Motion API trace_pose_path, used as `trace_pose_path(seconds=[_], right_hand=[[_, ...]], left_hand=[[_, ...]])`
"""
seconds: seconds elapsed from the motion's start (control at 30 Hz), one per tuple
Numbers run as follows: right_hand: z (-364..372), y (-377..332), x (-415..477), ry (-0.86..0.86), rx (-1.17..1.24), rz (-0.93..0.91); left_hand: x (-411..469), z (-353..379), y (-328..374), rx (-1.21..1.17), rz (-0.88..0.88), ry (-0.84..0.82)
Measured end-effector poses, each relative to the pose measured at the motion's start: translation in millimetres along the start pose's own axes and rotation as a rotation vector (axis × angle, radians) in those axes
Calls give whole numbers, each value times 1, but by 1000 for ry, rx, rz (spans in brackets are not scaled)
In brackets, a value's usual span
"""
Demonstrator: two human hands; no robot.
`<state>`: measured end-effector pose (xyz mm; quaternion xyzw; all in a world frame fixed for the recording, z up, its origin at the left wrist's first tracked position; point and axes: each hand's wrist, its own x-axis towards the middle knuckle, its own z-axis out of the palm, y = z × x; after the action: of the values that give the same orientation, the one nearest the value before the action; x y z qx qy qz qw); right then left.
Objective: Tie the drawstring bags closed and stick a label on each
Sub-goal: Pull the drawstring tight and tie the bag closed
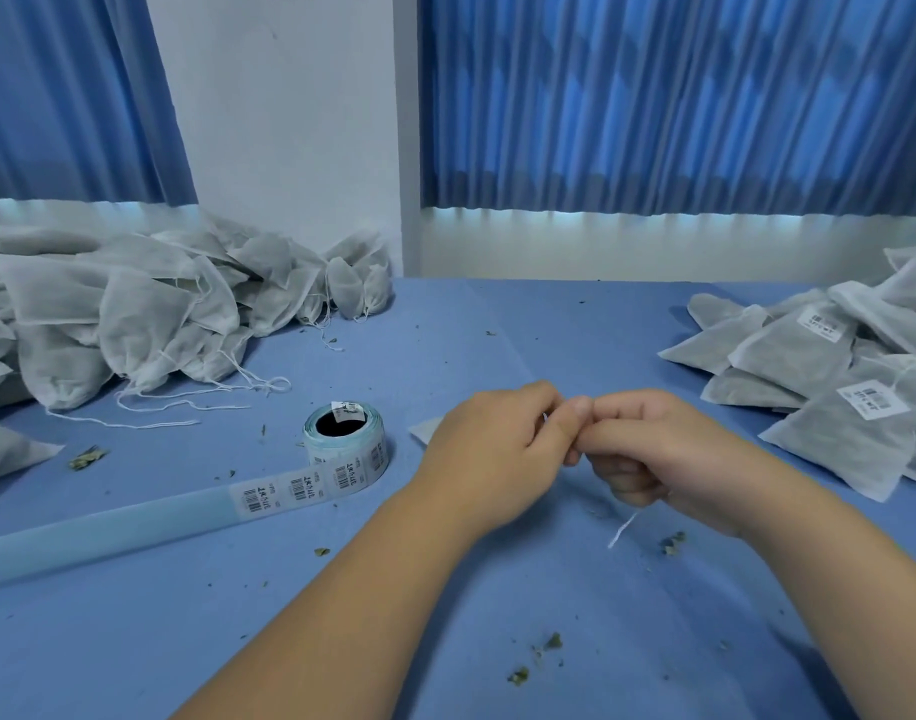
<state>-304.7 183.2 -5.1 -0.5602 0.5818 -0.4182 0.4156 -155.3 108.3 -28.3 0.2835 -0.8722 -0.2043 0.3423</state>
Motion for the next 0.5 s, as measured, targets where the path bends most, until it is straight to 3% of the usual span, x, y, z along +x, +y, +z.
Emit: trace_pose_path(seconds=[0.27,0.5], right_hand=[[-14,2,-5,152,42,-136],[-9,1,-9,241,143,-285]], left_hand=[[-7,-10,4,-221,-30,-18],[-9,-14,7,-273,-51,-67]])
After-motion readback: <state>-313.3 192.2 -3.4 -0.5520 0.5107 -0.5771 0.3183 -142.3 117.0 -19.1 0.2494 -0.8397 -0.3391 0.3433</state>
